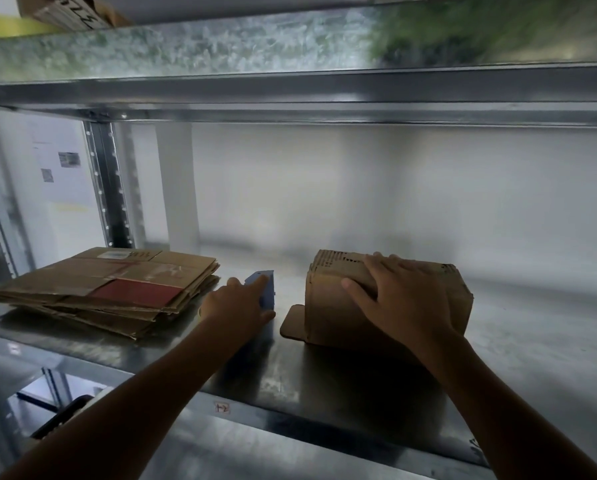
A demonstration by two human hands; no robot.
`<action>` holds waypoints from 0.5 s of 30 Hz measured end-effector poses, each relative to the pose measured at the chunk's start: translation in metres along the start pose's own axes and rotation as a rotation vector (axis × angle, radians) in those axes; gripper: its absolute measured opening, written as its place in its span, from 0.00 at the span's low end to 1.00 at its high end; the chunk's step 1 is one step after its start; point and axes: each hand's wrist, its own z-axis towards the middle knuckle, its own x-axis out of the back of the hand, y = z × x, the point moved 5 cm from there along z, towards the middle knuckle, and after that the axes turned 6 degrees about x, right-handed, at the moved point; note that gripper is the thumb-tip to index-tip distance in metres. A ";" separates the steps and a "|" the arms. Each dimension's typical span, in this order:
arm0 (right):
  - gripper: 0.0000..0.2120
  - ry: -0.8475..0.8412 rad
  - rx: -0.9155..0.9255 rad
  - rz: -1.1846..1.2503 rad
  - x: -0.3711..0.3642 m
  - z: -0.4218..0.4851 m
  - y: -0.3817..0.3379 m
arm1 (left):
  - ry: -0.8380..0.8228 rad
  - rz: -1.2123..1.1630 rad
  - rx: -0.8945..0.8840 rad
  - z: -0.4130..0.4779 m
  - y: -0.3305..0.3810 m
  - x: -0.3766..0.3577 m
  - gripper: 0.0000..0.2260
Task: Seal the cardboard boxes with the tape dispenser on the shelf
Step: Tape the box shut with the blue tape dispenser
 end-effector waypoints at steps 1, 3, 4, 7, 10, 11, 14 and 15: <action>0.42 0.006 -0.002 0.004 0.000 0.000 0.000 | 0.012 0.006 -0.016 0.002 -0.001 -0.003 0.33; 0.42 0.011 -0.001 0.015 0.000 0.000 0.000 | 0.023 0.009 -0.048 0.009 -0.003 -0.006 0.33; 0.41 0.005 0.002 0.016 0.000 0.000 0.000 | 0.026 0.007 -0.061 0.013 -0.004 -0.007 0.33; 0.40 0.013 0.005 0.013 -0.002 0.000 0.001 | 0.064 -0.010 -0.094 0.020 -0.009 -0.007 0.32; 0.38 0.028 0.012 0.030 -0.003 0.001 0.002 | 0.093 -0.066 -0.129 0.022 -0.019 -0.009 0.32; 0.39 0.027 0.014 0.037 -0.003 0.001 0.002 | 0.074 -0.093 -0.146 0.024 -0.021 -0.010 0.32; 0.41 0.012 0.012 0.048 -0.006 0.000 0.002 | 0.029 -0.164 -0.187 0.028 -0.024 -0.006 0.33; 0.40 0.016 0.010 0.051 -0.007 0.000 0.002 | 0.050 -0.191 -0.180 0.030 -0.024 -0.001 0.33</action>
